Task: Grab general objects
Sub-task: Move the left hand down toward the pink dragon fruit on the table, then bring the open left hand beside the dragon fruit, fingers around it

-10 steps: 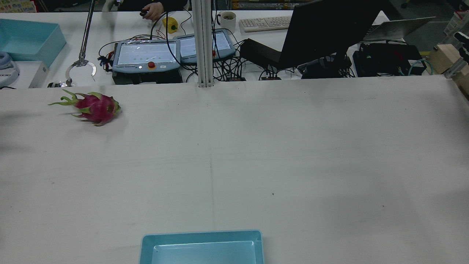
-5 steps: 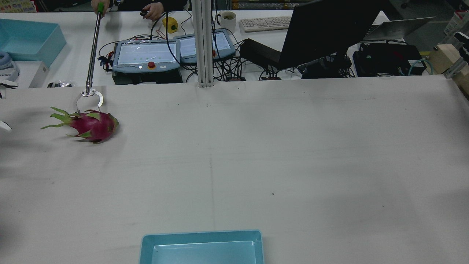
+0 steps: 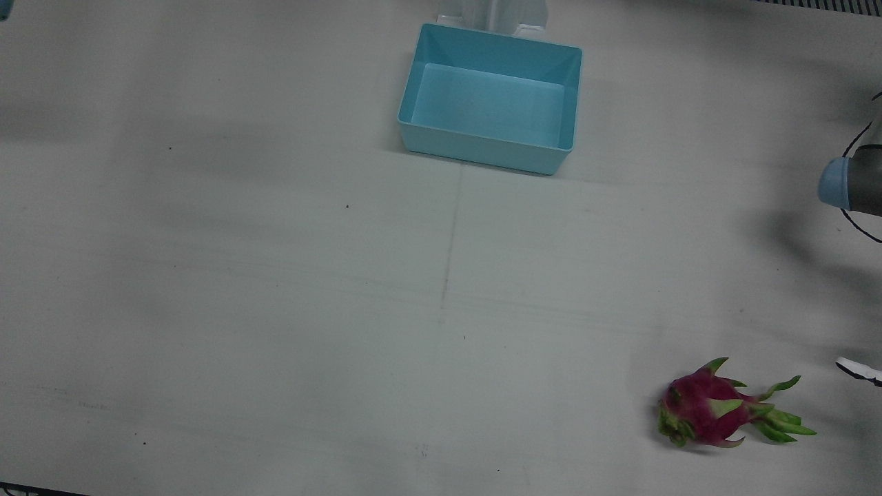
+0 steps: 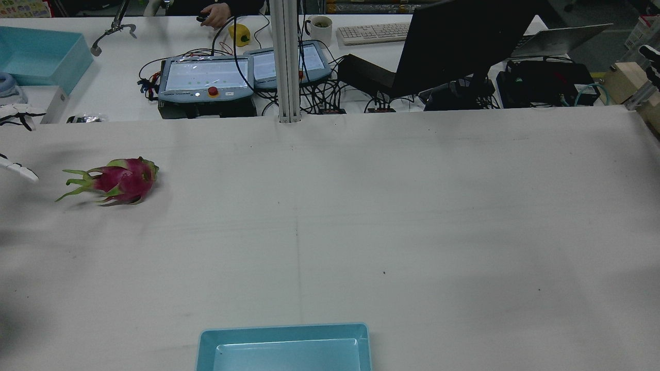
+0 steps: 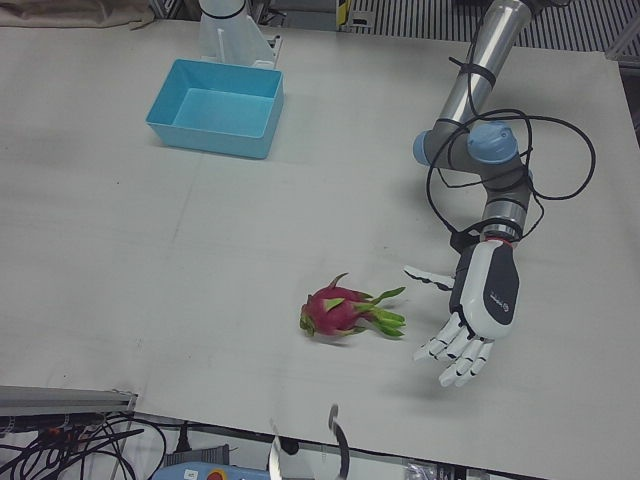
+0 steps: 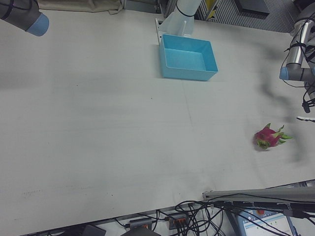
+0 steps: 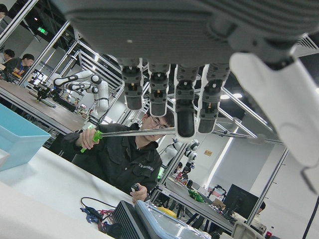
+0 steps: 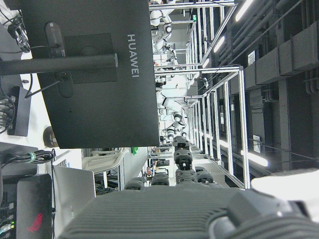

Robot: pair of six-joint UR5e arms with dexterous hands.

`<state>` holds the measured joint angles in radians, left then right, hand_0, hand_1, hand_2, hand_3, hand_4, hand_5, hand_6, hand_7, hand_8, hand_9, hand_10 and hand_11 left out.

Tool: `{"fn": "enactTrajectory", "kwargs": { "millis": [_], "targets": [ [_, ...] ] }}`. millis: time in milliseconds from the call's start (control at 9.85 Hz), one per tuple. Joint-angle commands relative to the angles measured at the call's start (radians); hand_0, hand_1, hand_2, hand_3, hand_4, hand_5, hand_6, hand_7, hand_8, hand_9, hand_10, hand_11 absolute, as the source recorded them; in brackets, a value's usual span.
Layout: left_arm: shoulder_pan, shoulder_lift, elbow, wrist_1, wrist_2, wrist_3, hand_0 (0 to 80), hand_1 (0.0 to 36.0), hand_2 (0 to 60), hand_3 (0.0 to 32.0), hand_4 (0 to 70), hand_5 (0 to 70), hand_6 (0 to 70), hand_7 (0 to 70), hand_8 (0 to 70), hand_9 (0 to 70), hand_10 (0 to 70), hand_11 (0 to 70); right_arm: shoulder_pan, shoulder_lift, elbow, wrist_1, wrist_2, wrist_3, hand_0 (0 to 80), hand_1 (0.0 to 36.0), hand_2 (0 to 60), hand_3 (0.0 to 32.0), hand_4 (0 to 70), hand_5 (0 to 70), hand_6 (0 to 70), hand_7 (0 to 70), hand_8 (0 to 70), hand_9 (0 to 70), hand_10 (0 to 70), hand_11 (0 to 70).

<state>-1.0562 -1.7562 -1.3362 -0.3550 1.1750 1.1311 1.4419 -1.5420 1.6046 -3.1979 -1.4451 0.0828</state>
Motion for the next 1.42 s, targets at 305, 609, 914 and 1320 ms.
{"fn": "enactTrajectory", "kwargs": {
  "millis": [305, 609, 914, 1320],
  "targets": [
    [0.085, -0.017, -0.074, 0.09, 0.0, 0.101, 46.1, 7.7, 1.2, 0.0, 14.0, 7.1, 12.4, 33.4, 10.0, 5.2, 0.0, 0.0, 0.0, 0.0, 0.0, 0.0, 0.0, 0.0, 0.0, 0.0, 0.0, 0.0, 0.0, 0.0, 0.0, 0.0, 0.0, 0.0, 0.0, 0.0],
    [0.113, -0.04, -0.081, 0.172, 0.0, 0.102, 46.2, 11.3, 6.4, 0.0, 3.5, 3.2, 1.9, 20.4, 3.2, 2.6, 0.0, 0.0, 0.0, 0.0, 0.002, 0.0, 0.0, 0.0, 0.0, 0.0, 0.0, 0.0, 0.0, 0.0, 0.0, 0.0, 0.0, 0.0, 0.0, 0.0],
    [0.114, -0.046, -0.122, 0.215, 0.0, 0.2, 48.3, 16.6, 11.4, 0.0, 1.4, 1.5, 0.1, 17.5, 0.0, 2.1, 0.0, 0.0, 0.0, 0.0, 0.002, 0.0, 0.0, 0.0, 0.0, 0.0, 0.0, 0.0, 0.0, 0.0, 0.0, 0.0, 0.0, 0.0, 0.0, 0.0],
    [0.197, -0.083, -0.221, 0.407, 0.0, 0.265, 48.1, 16.2, 10.3, 4.8, 0.0, 1.4, 0.0, 12.5, 0.0, 1.1, 0.0, 0.0, 0.0, 0.0, 0.0, 0.0, 0.0, 0.0, 0.0, 0.0, 0.0, 0.0, 0.0, 0.0, 0.0, 0.0, 0.0, 0.0, 0.0, 0.0]
  ]
}}
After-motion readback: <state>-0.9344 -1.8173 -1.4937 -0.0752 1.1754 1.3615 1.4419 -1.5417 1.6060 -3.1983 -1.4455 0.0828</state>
